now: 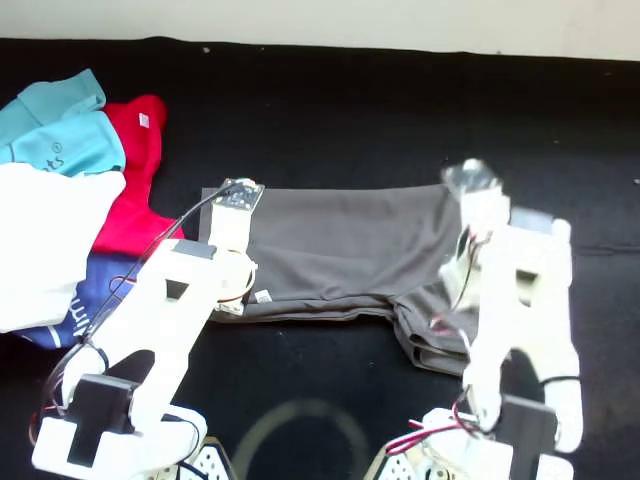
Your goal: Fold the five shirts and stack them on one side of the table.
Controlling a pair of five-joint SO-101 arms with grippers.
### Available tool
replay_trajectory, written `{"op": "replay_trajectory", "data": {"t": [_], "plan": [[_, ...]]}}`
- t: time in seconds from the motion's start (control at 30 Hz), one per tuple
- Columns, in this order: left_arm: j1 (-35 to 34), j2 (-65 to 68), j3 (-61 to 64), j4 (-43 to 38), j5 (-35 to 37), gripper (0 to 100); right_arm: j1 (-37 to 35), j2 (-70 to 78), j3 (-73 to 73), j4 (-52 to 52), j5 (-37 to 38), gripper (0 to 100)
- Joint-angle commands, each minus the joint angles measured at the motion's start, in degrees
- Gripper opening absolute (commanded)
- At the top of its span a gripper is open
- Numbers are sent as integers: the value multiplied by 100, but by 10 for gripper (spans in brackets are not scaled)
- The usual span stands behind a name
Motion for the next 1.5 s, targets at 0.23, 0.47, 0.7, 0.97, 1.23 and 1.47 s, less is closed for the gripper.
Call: {"op": "replay_trajectory", "data": {"t": [0.23,0.47,0.7,0.97,1.23,1.47], "plan": [[84,-13,31,-114,-35,9,-75,-734,1622,-505,624,6],[84,-13,31,-114,-35,9,-66,-804,1789,-418,1231,6],[84,-4,31,-114,-35,9,-57,-1349,866,57,1319,6],[84,-4,31,-114,-35,9,-136,-523,1288,-1253,563,6],[84,-4,31,-114,-35,9,-136,215,1314,-963,448,6],[75,-4,40,-176,-35,9,-479,48,1631,-418,1046,6]]}}
